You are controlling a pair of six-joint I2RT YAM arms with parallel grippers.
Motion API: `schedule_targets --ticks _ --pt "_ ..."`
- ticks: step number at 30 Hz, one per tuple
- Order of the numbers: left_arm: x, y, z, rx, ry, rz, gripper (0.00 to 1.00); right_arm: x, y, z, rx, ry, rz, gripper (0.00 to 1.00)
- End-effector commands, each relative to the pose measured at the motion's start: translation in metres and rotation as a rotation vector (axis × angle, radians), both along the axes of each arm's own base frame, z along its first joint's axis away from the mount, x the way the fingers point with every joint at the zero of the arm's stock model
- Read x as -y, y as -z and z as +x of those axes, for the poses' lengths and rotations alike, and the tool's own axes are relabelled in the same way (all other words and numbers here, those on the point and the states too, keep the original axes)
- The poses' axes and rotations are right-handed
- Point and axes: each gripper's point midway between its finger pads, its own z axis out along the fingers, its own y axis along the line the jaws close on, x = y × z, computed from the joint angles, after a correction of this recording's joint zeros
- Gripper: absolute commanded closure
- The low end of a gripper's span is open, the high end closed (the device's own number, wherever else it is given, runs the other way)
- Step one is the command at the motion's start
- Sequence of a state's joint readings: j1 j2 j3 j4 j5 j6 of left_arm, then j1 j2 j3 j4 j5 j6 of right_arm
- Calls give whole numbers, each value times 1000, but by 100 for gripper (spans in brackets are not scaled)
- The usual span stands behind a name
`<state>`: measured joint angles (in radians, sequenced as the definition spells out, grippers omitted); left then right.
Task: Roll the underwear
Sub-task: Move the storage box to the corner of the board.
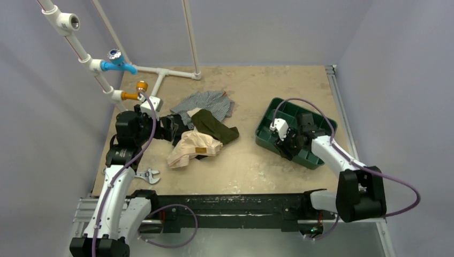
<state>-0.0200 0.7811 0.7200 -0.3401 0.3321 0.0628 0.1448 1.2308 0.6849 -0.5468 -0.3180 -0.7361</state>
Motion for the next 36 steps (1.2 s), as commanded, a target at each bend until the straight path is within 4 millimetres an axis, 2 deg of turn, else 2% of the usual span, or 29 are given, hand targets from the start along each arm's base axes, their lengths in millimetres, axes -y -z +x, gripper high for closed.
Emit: schedule_targets --ticks 1,4,7,11,15,21,26,31,36 --pt "-3 -10 2 34 -15 -3 0 9 -5 37 76 109 -42 53" --pt "-2 -10 2 34 -13 -3 0 2 -11 51 61 155 -1 63" --pt "-2 -10 2 35 -12 -4 0 -4 -23 75 60 225 40 74" --pt "-3 -11 2 35 -18 -4 0 -12 -35 112 66 319 97 76" --pt "-4 -11 3 37 -21 -1 0 -18 -32 150 34 416 134 77" --pt "-4 -9 3 24 -24 -2 0 -19 -20 202 23 547 137 89" --pt "-5 -7 5 12 -28 -1 0 -17 -22 243 48 625 142 90" --pt "-4 -3 6 -10 -31 -4 0 -20 -26 264 38 717 204 90" --pt "-4 2 8 -23 -28 2 0 -15 -27 264 37 809 221 90"
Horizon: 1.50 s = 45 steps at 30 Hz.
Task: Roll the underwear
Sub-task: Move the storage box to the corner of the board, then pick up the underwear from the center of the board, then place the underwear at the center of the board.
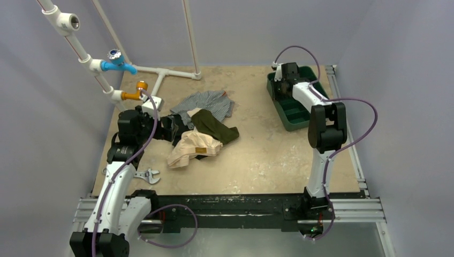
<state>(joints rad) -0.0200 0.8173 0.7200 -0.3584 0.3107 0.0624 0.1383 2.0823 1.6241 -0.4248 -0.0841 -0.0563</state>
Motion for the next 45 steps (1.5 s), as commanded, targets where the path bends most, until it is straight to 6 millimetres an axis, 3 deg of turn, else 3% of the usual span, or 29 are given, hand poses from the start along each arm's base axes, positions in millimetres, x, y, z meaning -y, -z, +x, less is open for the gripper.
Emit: schedule_targets --ticks 1,5,10,12,15,22,27,30,34,36,39,45 --pt "1 -12 6 31 -2 -2 0 4 -10 1 8 126 56 90" --pt "15 -5 4 38 87 77 0 4 -14 -12 12 132 97 79" --pt "36 4 2 -1 205 125 0 -14 -41 -24 55 21 183 50" --pt "44 5 3 -12 257 167 0 -18 -53 -29 78 -34 189 27" --pt "58 10 4 -40 329 244 0 -20 -76 -36 143 -116 171 12" --pt "70 49 17 -193 420 448 0 -15 -111 -64 249 -240 93 8" --pt "68 82 13 -340 463 497 3 -12 -118 -95 244 -291 65 8" --pt "75 96 6 -398 496 459 17 -10 -120 -111 234 -303 60 8" --pt "88 107 2 -461 527 408 51 -8 -122 -127 236 -308 58 8" --pt "94 101 0 -483 539 378 77 -7 -120 -131 230 -303 61 8" --pt "108 74 -6 -477 576 295 98 -7 -117 -137 223 -299 60 8" --pt "145 -20 -29 -346 702 107 100 4 -117 -142 237 -260 20 8"
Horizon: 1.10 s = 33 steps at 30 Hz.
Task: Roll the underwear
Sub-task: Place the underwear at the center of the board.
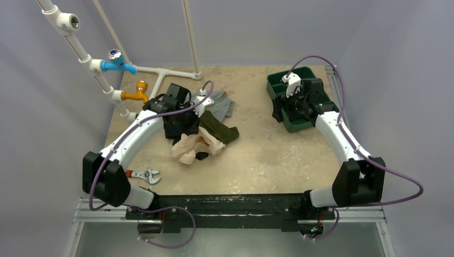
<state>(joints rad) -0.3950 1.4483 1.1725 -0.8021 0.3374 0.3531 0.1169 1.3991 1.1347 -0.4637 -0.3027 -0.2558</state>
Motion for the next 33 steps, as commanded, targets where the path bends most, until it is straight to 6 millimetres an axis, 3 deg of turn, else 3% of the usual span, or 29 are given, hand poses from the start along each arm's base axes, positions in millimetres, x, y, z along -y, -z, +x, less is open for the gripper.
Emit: schedule_targets --ticks 1,6,9,11,13,16,17,20,27,30,33 --pt "44 -102 -25 73 104 -268 100 8 -14 -4 58 21 -27 8" --pt "93 -165 -41 112 211 -417 100 14 -20 -4 77 60 -35 8" --pt "124 -184 -51 91 272 -469 100 21 -24 -4 86 88 -46 7" --pt "141 -186 -55 81 295 -483 97 27 -26 -4 94 107 -51 7" --pt "150 -177 -50 86 288 -466 78 32 -29 -4 96 120 -55 7" --pt "149 -153 -32 101 218 -401 38 36 -27 -5 90 122 -62 7" --pt "146 -144 -26 115 195 -370 33 36 -26 -6 87 122 -64 7" --pt "133 -122 -6 190 143 -270 27 37 -17 -6 72 117 -65 7" --pt "95 -76 50 305 -43 -47 26 25 10 -8 7 54 -35 7" --pt "82 -55 60 295 -69 26 26 22 19 -16 -10 15 -35 7" --pt "76 -36 62 289 -56 65 26 5 23 -30 -26 -100 9 7"
